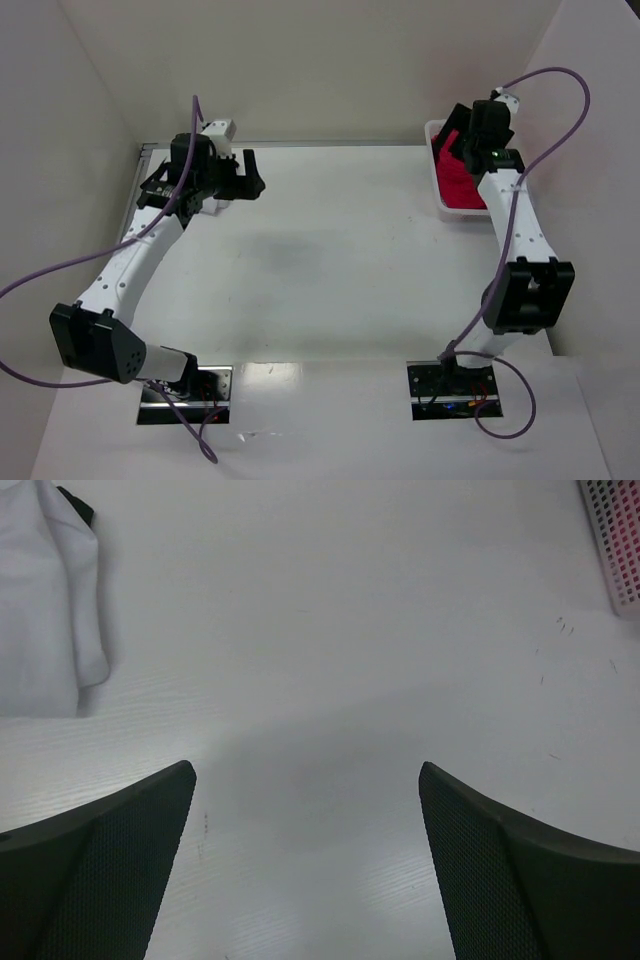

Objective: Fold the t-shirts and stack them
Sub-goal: Grab crumpled tshirt from bin with the right arm

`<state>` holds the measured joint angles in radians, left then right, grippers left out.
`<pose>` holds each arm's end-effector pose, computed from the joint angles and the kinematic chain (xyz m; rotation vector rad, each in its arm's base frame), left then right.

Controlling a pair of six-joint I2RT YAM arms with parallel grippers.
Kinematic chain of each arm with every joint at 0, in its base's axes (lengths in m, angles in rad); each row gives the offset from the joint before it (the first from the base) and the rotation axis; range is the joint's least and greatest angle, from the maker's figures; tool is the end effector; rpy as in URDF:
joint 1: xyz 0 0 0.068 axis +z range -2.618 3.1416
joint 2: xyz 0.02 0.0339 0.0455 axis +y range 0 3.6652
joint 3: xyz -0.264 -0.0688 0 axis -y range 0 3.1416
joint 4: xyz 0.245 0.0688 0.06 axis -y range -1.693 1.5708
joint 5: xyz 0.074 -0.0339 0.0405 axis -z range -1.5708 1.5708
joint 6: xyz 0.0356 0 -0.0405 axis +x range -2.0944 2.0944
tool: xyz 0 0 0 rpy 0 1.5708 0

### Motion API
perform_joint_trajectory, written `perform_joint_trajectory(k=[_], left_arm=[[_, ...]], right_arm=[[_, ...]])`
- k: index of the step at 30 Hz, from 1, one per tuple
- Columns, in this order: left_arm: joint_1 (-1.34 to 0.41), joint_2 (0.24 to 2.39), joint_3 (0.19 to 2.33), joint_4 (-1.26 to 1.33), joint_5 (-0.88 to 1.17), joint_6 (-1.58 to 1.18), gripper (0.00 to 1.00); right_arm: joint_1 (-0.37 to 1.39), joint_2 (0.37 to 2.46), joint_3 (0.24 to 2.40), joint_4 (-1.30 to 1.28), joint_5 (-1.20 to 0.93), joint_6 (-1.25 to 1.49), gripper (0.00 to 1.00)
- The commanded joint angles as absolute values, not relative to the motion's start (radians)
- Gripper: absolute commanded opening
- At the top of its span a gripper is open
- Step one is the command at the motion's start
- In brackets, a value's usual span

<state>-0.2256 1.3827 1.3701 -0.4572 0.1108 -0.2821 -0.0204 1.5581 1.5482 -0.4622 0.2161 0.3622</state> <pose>0.3051 -0.0741 0.3802 0.0119 2.0648 -0.4289 0.3589 -0.0150 0.3856 0.5175 1.9640 -0.0056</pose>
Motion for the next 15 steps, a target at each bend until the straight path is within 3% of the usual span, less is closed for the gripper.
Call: perform_joint_trajectory(k=[1, 15], left_arm=[[-0.230, 1.336, 1.368, -0.451, 0.146, -0.255, 1.00], [-0.239, 1.272, 1.341, -0.492, 0.130, -0.252, 1.00]], right_arm=[[-0.060, 1.669, 1.643, -0.465, 0.245, 0.394, 1.00], [-0.163, 2.091, 1.898, -0.456, 0.275, 0.457, 1.00]])
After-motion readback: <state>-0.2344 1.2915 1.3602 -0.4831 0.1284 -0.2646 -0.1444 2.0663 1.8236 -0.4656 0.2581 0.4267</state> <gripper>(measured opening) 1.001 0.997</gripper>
